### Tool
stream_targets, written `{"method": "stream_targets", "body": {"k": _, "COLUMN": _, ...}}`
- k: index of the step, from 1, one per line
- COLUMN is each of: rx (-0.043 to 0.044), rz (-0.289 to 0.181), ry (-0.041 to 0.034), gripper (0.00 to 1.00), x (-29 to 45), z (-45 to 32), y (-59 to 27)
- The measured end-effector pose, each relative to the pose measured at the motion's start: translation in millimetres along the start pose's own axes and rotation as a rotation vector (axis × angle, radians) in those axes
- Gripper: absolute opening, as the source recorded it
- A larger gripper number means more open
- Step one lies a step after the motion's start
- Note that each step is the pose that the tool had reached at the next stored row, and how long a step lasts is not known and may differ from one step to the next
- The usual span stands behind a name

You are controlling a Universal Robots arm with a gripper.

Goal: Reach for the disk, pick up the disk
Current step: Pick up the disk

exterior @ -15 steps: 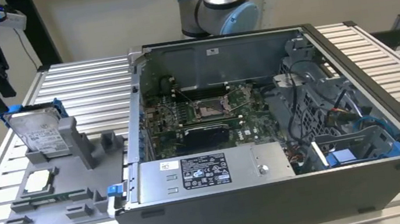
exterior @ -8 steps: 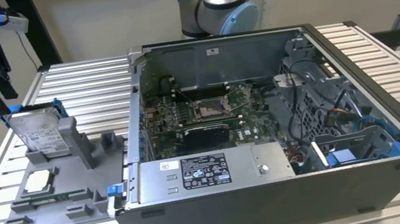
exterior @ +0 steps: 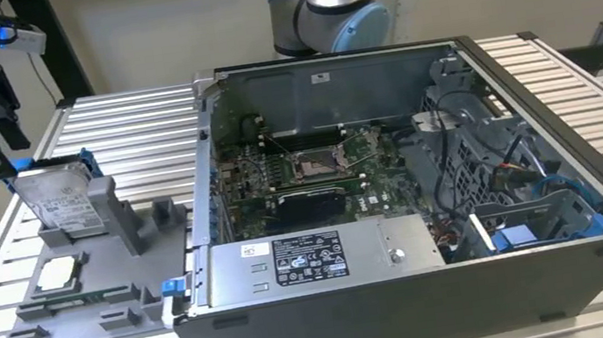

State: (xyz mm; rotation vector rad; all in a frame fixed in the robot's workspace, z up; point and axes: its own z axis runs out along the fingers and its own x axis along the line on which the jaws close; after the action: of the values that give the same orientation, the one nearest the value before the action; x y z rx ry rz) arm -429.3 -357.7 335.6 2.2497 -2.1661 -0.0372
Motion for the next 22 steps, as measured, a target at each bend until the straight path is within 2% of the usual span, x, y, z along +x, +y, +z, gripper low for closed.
{"method": "stream_targets", "body": {"k": 7, "rx": 0.0, "rz": 0.002, "ry": -0.0001, "gripper": 1.0, "x": -3.7, "z": 12.7, "y": -1.2}}
{"method": "stream_targets", "body": {"k": 22, "rx": 0.0, "rz": 0.01, "ry": -0.0003, "gripper": 1.0, "x": -4.7, "z": 39.9, "y": -2.0}}
